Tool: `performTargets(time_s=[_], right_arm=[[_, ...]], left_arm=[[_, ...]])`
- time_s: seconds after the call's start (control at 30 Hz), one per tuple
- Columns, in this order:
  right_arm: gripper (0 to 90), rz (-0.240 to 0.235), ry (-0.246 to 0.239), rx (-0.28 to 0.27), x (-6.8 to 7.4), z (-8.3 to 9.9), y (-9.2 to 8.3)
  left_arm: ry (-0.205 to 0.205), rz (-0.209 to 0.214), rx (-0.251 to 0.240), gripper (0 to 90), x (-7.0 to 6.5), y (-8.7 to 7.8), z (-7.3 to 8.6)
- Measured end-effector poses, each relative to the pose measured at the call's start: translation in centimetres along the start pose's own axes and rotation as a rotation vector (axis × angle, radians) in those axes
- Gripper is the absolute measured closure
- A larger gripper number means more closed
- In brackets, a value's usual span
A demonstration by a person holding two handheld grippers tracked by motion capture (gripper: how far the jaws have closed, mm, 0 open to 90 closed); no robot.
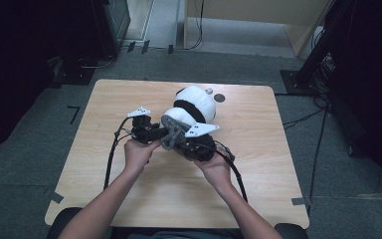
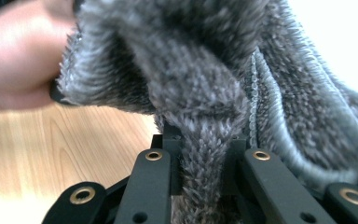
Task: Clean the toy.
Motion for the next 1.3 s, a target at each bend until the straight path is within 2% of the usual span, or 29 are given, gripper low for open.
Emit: performTargets(time_s=[0.1, 0.33, 0.4, 0.53, 0.6, 0.7, 0.83, 1.03, 1.2, 1.23, 1.3], right_arm=[[79.5, 0.013, -0.036, 0.000, 0.3, 0.5, 0.5], [80.0, -0.004, -0.035, 0.008, 0.4, 1.3, 1.2], [80.3, -0.014, -0.022, 0.022, 0.4, 1.9, 1.7], [80.2, -0.033, 0.016, 0.034, 0.1, 2.8, 2.7], [80.2, -0.016, 0.013, 0.032, -0.1, 3.1, 3.1], [80.1, 0.027, 0.026, 0.032, -0.9, 3.8, 3.5], [80.1, 0.033, 0.080, 0.037, -2.2, 4.3, 3.3], [80.0, 0.075, 0.062, 0.070, -3.3, 4.6, 2.6], [80.1, 0.106, 0.105, 0.085, -4.9, 5.1, 1.9], [80.1, 0.123, 0.119, 0.086, -5.4, 5.1, 1.6], [80.1, 0.128, 0.165, 0.070, -6.3, 5.2, 1.0]], left_arm=[[-0.010, -0.001, -0.005, 56.9, 0.1, 0.0, -0.1], [-0.041, 0.000, -0.020, 56.7, 0.3, -0.1, -0.3], [-0.055, 0.011, -0.032, 56.6, 0.4, -0.3, -0.5], [-0.053, 0.020, -0.059, 56.5, 0.0, -0.7, -0.9], [-0.061, 0.036, -0.067, 56.5, 0.0, -0.8, -1.1], [-0.087, 0.067, -0.078, 56.4, -0.1, -1.1, -1.3], [-0.054, 0.055, -0.075, 56.2, -0.2, -1.1, -1.2], [-0.071, 0.049, -0.070, 56.2, 0.5, -1.1, -1.0], [-0.061, 0.039, -0.068, 56.1, 0.7, -1.3, -0.9], [-0.057, 0.035, -0.066, 56.1, 0.8, -1.3, -0.9], [-0.057, 0.032, -0.066, 55.9, 1.0, -1.4, -0.9]])
Point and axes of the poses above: each handheld gripper's, and its own axes: y roughly forward along the jaws, z roughly out of its underside, x roughly to its left, the point moved 3 cm from there along y, roughly forward along the jaws
